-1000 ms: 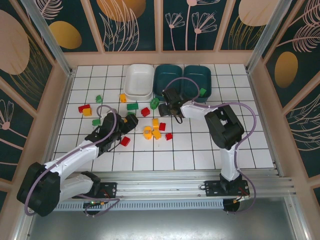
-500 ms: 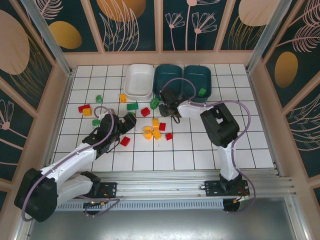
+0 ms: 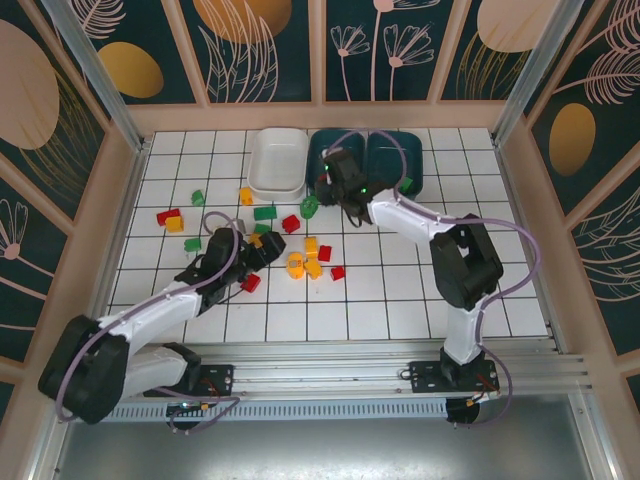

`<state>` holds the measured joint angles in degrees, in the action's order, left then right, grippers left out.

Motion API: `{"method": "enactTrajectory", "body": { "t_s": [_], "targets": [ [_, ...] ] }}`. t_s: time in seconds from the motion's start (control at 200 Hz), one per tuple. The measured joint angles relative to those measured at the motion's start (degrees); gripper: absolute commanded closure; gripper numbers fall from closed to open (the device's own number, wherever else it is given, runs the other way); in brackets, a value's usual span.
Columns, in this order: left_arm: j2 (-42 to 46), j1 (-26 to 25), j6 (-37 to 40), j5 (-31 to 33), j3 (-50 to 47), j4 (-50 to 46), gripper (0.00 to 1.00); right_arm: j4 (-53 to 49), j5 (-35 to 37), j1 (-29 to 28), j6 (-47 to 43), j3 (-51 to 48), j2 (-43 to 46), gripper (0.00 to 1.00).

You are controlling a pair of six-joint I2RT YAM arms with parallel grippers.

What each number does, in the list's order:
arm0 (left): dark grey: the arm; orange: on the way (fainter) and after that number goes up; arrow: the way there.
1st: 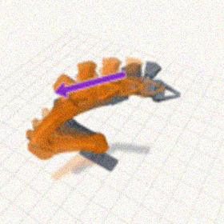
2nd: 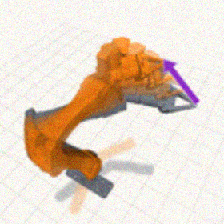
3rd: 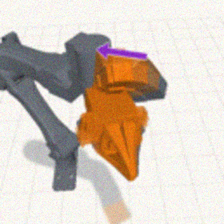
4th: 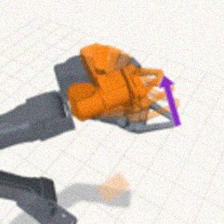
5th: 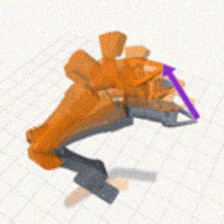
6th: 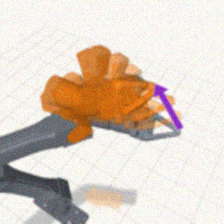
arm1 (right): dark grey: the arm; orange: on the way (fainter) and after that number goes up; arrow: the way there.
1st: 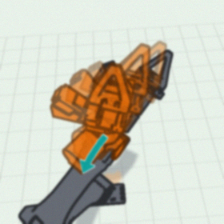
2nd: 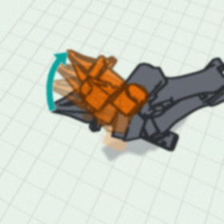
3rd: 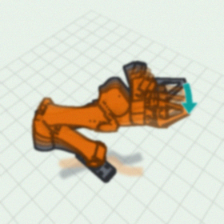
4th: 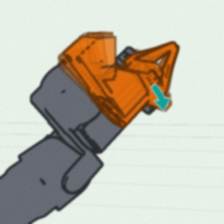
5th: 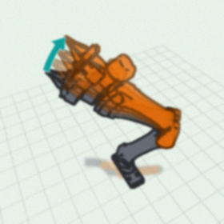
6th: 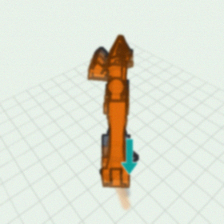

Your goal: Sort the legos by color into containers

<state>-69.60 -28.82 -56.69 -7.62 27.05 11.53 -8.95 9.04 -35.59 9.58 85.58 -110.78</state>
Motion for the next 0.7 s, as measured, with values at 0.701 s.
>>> {"method": "enactTrajectory", "body": {
  "t_s": [0.701],
  "targets": [
    [-4.9, -3.0, 9.1, -1.7, 11.3, -12.9, 0.05, -9.9, 0.7, 7.0, -0.7, 20.9, -16.7, 0.43]
  ]
}}
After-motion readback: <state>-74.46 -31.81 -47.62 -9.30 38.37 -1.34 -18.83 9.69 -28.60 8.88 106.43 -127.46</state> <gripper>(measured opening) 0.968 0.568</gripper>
